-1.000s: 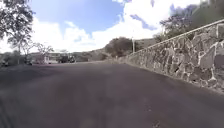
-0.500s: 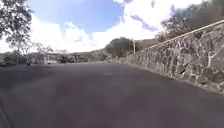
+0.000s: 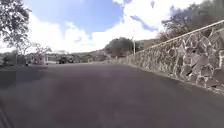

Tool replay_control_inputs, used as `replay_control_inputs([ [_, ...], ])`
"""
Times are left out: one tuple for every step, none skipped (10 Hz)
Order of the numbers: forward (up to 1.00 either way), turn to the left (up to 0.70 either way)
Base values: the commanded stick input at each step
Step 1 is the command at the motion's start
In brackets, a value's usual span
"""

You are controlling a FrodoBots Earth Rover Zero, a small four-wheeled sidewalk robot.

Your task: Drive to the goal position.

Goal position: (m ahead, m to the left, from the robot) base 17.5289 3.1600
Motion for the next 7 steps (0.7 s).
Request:
replay_control_inputs([
  [0.7, 0.02],
  [0.7, 0.02],
  [0.7, 0.01],
  [0.7, 0.02],
  [0.7, 0.02],
  [0.7, 0.01],
  [0.7, 0.0],
])
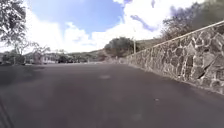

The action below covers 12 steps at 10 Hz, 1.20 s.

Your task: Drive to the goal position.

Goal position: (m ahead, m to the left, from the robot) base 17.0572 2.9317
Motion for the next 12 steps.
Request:
replay_control_inputs([
  [0.7, 0.0],
  [0.7, 0.0],
  [0.7, 0.0],
  [0.7, 0.0],
  [0.7, 0.0],
  [0.7, 0.0],
  [0.7, 0.0],
  [0.7, 0.0],
  [0.7, 0.0],
  [0.7, 0.0],
  [0.7, 0.0],
  [0.7, 0.0],
])
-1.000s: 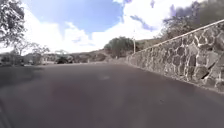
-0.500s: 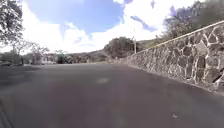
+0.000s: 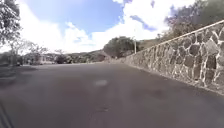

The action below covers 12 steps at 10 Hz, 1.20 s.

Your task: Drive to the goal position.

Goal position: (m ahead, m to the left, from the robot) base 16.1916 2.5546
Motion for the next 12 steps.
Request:
replay_control_inputs([
  [0.7, 0.0],
  [0.7, 0.0],
  [0.7, 0.0],
  [0.7, 0.0],
  [0.7, 0.0],
  [0.7, 0.0],
  [0.7, 0.0],
  [0.7, 0.0],
  [0.7, 0.0],
  [0.7, 0.0],
  [0.7, 0.0],
  [0.7, 0.0],
])
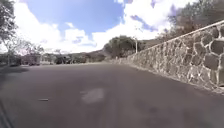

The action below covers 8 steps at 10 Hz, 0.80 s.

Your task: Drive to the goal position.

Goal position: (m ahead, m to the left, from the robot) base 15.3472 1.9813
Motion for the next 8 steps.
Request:
replay_control_inputs([
  [0.7, 0.0],
  [0.7, 0.0],
  [0.7, 0.0],
  [0.7, 0.0],
  [0.7, 0.0],
  [0.7, 0.0],
  [0.7, 0.0],
  [0.7, 0.0],
])
